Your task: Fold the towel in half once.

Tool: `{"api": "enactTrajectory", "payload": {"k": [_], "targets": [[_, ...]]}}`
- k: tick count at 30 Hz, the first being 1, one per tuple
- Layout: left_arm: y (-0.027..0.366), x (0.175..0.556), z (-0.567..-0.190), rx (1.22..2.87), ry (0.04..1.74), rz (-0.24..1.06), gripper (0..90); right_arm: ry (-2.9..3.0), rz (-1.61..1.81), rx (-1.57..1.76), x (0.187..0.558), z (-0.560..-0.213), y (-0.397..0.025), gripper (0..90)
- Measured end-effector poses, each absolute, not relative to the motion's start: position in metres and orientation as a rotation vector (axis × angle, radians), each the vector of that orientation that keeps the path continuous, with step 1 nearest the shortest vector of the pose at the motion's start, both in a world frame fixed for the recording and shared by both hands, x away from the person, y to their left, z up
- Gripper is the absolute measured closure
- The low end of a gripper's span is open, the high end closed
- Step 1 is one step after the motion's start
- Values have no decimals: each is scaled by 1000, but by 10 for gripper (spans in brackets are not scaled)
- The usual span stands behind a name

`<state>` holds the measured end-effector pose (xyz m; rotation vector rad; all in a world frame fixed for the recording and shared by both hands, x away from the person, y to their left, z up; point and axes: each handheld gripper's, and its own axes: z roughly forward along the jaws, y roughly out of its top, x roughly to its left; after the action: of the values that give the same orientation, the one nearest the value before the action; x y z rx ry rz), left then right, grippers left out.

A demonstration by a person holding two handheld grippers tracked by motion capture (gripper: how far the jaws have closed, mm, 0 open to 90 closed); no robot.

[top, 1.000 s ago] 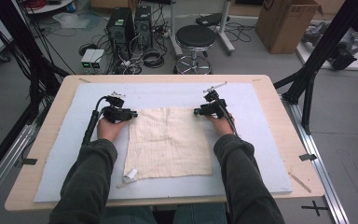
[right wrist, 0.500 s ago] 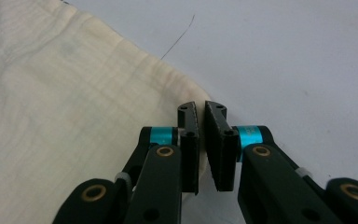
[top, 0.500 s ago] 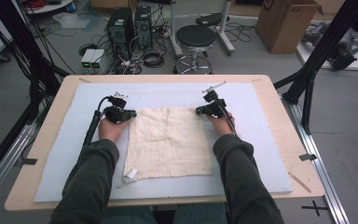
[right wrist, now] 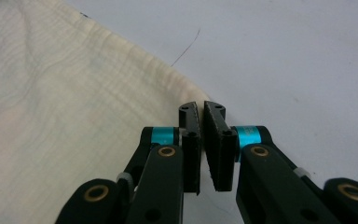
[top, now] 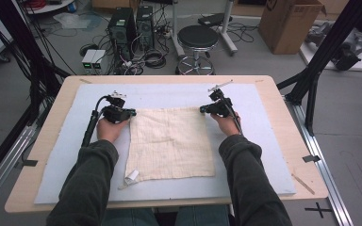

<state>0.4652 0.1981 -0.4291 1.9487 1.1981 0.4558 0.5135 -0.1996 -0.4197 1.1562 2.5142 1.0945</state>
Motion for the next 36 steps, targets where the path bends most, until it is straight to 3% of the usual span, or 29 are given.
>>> {"api": "enactTrajectory", "payload": {"k": [36], "targets": [[194, 418, -387, 1939, 995, 525, 869, 2501, 1266, 979, 468, -378, -213, 853]]}}
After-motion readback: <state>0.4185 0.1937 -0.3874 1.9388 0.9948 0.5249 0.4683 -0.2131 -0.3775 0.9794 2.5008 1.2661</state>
